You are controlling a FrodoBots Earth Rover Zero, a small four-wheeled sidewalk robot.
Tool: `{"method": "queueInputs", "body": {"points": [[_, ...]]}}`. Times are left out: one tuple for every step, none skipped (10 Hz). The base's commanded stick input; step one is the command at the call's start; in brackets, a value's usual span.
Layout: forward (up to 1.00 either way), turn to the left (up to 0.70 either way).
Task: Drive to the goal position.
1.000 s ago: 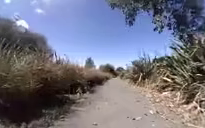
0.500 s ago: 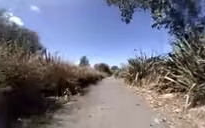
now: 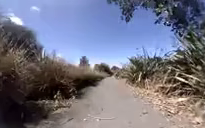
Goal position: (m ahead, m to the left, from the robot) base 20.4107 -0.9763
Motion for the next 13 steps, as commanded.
{"method": "queueInputs", "body": {"points": [[0.85,0.00],[0.85,0.00],[0.85,0.00],[0.85,0.00],[0.85,0.00],[0.85,0.00],[0.85,0.00],[0.85,0.00],[0.85,0.00],[0.85,0.00],[0.85,0.00],[0.85,0.00],[0.85,0.00]]}}
